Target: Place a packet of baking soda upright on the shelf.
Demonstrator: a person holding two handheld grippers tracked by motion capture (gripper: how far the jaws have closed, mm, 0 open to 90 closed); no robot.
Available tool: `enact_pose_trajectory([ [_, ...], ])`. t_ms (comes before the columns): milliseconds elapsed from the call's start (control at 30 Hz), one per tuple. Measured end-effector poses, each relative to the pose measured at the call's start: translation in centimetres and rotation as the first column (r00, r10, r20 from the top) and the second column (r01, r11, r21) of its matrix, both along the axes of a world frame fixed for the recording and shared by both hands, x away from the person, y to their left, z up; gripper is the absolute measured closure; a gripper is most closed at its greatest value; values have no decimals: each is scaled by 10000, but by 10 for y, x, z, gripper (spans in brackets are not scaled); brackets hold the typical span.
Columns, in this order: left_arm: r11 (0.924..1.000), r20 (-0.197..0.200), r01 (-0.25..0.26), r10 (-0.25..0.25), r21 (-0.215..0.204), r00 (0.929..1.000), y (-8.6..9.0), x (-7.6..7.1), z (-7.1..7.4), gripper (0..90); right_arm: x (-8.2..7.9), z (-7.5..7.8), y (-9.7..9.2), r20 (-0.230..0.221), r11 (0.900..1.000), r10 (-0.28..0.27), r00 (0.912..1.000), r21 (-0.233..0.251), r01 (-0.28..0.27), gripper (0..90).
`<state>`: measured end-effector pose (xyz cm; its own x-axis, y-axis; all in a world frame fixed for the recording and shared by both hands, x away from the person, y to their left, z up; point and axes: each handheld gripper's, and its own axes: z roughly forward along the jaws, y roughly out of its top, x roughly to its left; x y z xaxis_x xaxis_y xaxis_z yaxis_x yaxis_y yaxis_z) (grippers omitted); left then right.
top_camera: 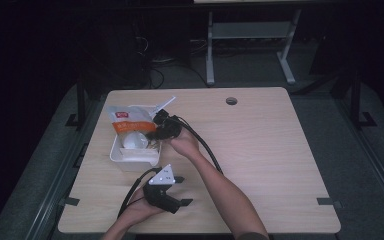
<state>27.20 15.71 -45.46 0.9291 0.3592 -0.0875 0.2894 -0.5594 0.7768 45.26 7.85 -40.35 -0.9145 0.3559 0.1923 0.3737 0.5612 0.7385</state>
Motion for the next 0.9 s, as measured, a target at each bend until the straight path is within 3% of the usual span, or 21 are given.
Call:
enact_pose_trajectory([
  [100,10000,6,3,-3,2,10000,0,0,0,218,1,-4,0,-126,9999,21,9999,-99,-22,887],
  [633,10000,-7,48,-48,56,10000,-2,-1,-1,218,4,-14,-5,-502,9999,-106,9987,-22,105,895],
  [900,10000,-19,43,-43,32,10000,-1,0,0,218,2,-10,-6,-569,9997,-43,9984,254,58,827],
])
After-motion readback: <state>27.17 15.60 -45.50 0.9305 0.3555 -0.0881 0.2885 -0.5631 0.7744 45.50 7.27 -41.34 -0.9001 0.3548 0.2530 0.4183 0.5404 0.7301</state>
